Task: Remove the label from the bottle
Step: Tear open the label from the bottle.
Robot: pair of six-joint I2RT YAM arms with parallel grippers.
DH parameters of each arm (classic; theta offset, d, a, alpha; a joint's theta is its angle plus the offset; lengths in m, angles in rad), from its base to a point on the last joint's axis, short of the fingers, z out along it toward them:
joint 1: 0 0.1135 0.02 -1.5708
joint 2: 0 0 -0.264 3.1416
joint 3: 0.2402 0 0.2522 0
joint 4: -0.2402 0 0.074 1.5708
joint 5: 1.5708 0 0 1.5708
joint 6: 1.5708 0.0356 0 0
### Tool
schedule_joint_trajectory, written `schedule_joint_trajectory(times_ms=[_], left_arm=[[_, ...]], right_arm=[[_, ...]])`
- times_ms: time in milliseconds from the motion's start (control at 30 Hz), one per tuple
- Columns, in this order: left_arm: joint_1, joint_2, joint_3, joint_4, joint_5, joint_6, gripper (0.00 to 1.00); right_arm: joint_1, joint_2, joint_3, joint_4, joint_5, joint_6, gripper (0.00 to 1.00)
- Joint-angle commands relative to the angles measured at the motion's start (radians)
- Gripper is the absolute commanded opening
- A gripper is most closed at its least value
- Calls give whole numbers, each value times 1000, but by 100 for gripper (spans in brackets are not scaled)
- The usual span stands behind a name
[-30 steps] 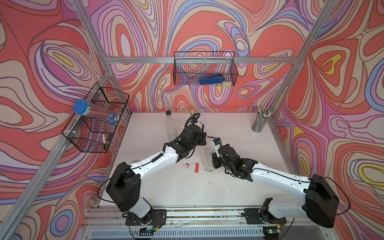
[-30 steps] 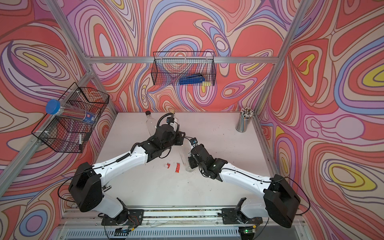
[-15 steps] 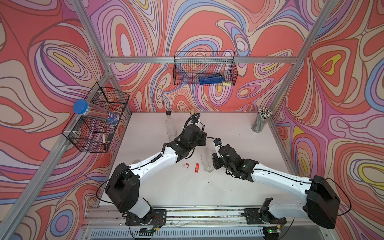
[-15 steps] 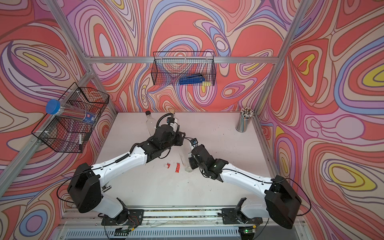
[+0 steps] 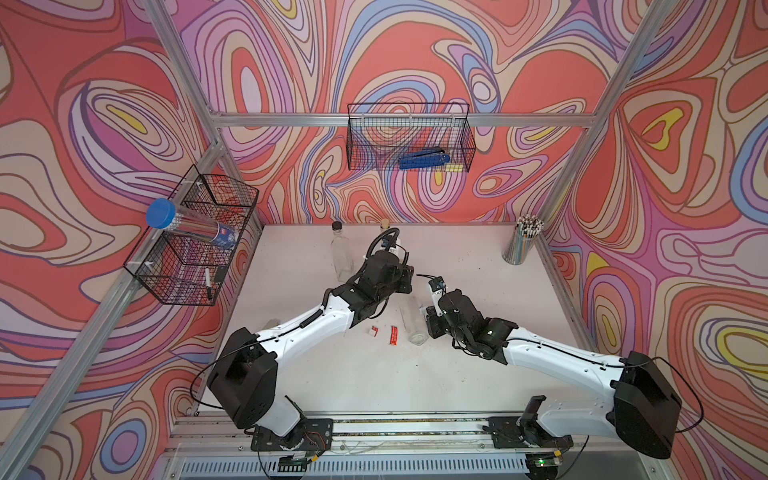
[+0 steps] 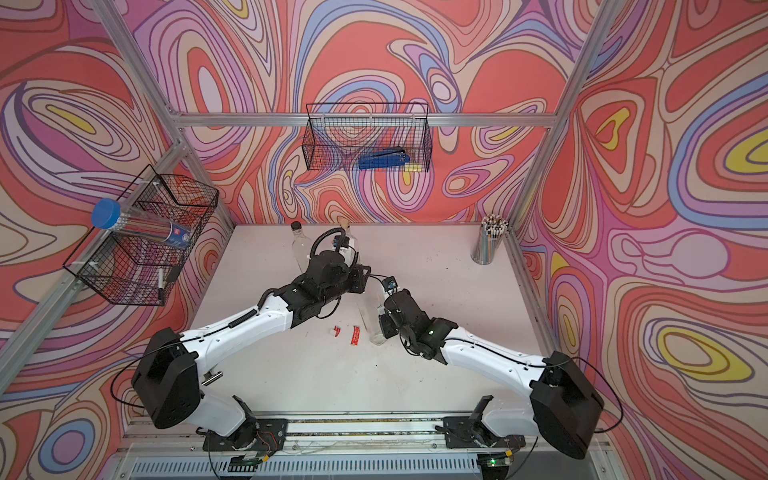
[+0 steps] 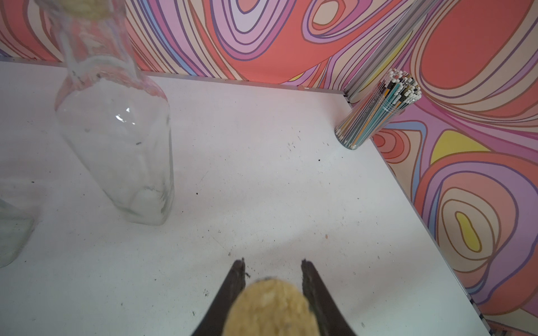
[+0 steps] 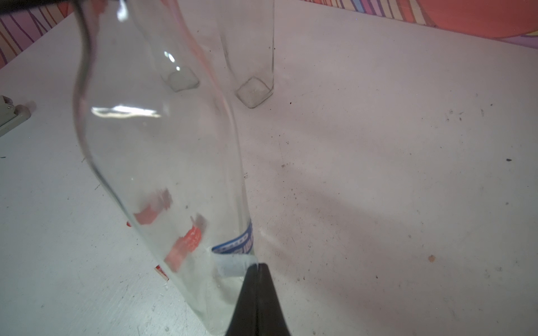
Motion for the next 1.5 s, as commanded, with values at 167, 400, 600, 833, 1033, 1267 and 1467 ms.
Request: schedule_joint_trajectory(times_ms=[167, 400, 600, 833, 1033, 1267, 1467], left_arm=[[0, -6, -44, -89, -18, 95, 0], [0, -10, -44, -89, -12, 104, 0], [0, -13, -41, -91, -4, 108, 0], [-1, -14, -42, -98, 8, 114, 0], [0, -13, -43, -89, 15, 120, 0], [-1, -13, -47, -83, 24, 130, 0], [0, -23, -59, -63, 38, 142, 0]], right_arm=[[-13, -18, -20, -10, 34, -8, 0], [-15, -14, -17, -11, 32, -13, 0], [-15, -9, -9, -12, 27, -16, 0], [-17, -5, -14, -5, 29, -21, 0], [-22, -1, -14, -2, 22, -27, 0], [-31, -3, -21, 3, 18, -31, 0], [-35, -3, -23, 8, 13, -34, 0]])
